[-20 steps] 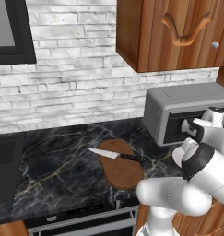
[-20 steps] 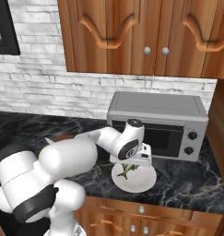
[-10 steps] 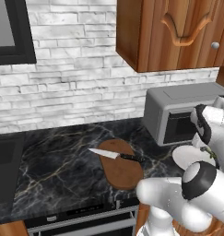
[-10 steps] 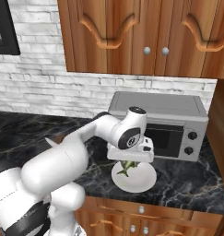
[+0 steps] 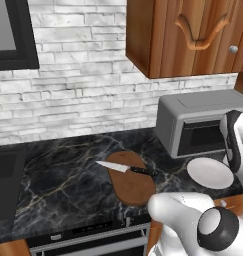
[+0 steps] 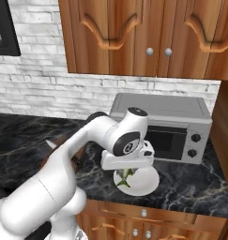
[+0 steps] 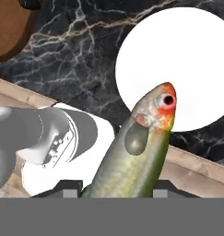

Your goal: Pick up the knife from the drawer and place it on the cutting board. Then place the meat from the plate to the cutting board.

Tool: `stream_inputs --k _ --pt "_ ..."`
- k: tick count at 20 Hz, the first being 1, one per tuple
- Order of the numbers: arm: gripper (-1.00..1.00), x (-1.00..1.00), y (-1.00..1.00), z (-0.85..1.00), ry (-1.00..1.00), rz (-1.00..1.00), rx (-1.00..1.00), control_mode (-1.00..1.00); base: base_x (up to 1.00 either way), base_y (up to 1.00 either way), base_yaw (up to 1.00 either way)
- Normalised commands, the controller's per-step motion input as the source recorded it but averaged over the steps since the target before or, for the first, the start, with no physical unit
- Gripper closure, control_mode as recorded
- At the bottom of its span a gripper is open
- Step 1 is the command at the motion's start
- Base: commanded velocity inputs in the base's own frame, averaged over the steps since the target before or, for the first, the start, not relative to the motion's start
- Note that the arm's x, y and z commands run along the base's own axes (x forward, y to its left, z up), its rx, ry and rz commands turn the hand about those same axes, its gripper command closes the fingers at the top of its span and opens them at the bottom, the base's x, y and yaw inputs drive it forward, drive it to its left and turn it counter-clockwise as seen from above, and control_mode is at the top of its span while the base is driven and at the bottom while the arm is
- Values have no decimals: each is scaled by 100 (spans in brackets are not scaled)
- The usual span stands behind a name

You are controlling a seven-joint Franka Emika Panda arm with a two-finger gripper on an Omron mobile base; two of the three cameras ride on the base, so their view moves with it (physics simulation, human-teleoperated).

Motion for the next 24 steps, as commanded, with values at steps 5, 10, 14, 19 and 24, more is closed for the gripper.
stream_inputs --k 5,10,14,19,24 --pt "100 -18 22 31 0 26 0 -100 0 0 0" --pt "100 -17 45 20 0 28 0 -100 0 0 0" --pt "100 -6 61 13 -2 13 0 -100 0 0 0" --pt "100 0 91 4 2 7 0 -100 0 0 0" --pt "100 0 97 6 1 11 -1 -100 0 0 0"
